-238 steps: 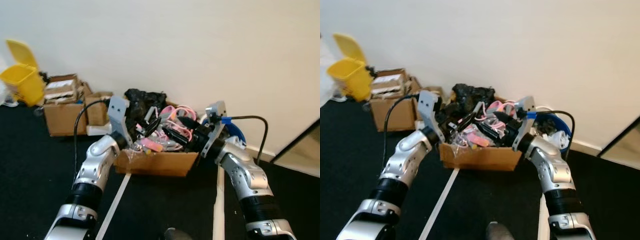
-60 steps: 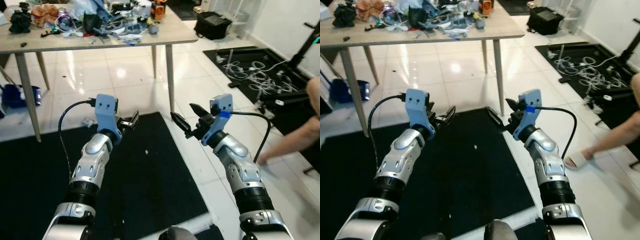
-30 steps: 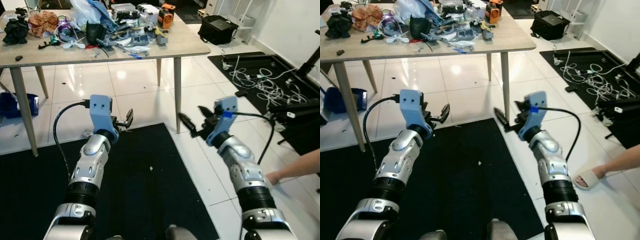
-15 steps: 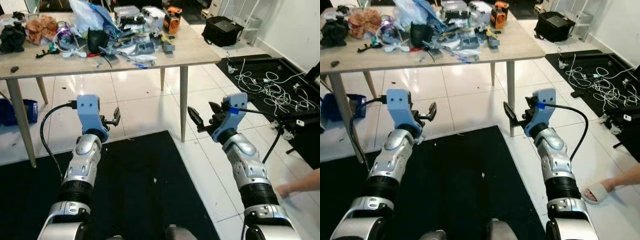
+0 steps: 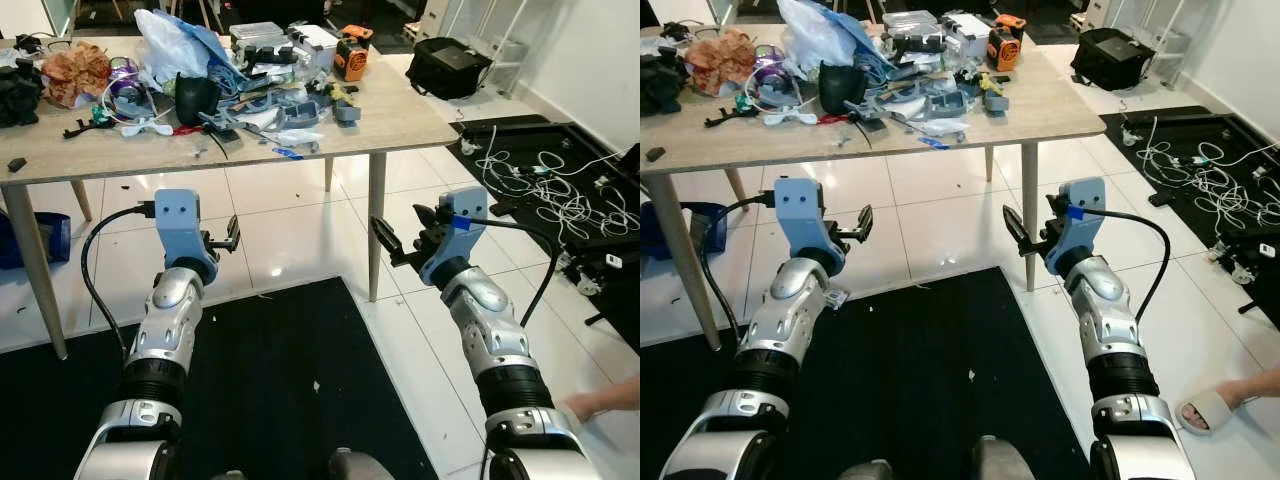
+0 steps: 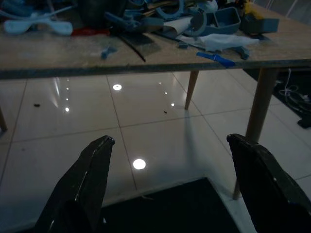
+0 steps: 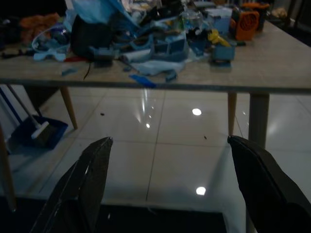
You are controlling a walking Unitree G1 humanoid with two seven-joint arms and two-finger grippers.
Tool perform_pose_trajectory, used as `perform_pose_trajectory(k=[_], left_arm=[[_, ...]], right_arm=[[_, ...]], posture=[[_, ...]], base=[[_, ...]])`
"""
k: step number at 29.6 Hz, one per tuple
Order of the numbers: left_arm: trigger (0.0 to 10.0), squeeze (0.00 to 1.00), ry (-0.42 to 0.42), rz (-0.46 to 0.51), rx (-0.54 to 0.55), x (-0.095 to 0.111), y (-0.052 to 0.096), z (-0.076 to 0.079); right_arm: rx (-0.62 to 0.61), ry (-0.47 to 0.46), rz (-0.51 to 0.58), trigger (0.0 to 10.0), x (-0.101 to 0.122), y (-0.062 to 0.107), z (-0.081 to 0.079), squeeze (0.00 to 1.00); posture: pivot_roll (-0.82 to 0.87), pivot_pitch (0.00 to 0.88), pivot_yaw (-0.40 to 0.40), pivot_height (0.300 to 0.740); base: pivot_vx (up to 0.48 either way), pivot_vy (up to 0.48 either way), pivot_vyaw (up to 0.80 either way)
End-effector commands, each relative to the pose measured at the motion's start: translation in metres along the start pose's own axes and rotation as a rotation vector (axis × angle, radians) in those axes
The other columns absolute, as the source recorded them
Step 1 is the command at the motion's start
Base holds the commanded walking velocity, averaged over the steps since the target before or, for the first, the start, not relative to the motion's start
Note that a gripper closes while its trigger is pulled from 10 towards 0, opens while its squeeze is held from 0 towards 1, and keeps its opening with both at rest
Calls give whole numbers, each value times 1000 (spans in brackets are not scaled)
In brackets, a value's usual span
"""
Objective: Picking trash to rubbish bin
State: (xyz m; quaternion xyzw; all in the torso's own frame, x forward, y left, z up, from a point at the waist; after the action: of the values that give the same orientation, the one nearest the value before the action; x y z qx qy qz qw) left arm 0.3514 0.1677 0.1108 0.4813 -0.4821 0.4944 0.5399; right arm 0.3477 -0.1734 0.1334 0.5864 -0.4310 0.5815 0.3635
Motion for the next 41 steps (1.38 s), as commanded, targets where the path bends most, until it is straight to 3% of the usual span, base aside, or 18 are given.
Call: perform_pose_trajectory(k=[1, 28, 31, 34, 41], left_arm=[[10000, 0, -3, -5, -10, -1, -1, 3], [10000, 0, 2, 22, -53, 2, -2, 9], [10000, 0, 6, 31, -90, 4, -2, 14], [10000, 0, -30, 78, -192, 10, 0, 29], [10000, 0, -49, 110, -260, 15, 3, 38]], right_arm=[[-3, 6, -2, 10000, 0, 1, 3, 0], [34, -6, -17, 10000, -3, 3, 3, 0], [35, -11, -20, 10000, -2, 3, 5, 0], [52, -54, -31, 10000, -3, 4, 6, 0], [51, -84, -37, 10000, -5, 5, 9, 0]], posture=[[-85, 0, -39, 740], [-86, 0, -38, 740], [-86, 0, -37, 740], [-86, 0, -37, 740], [-85, 0, -38, 740]], base=[[394, 0, 0], [392, 0, 0], [394, 0, 0], [390, 0, 0], [393, 0, 0]])
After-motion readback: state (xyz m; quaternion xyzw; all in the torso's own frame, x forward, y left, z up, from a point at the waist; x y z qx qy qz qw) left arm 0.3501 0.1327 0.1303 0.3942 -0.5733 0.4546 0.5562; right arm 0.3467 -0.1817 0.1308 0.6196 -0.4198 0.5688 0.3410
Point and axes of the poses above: a point about 5 cm out from each wrist's last joint towards the gripper, its own y axis pointing back from the gripper into the wrist, its own x axis along the axis of the wrist's last joint, z = x × y, the point moved 1 cm from there along -y, pointing out of the wrist towards the gripper, and after that the axes turned 1 degree about -y, right-handed, at the moved point
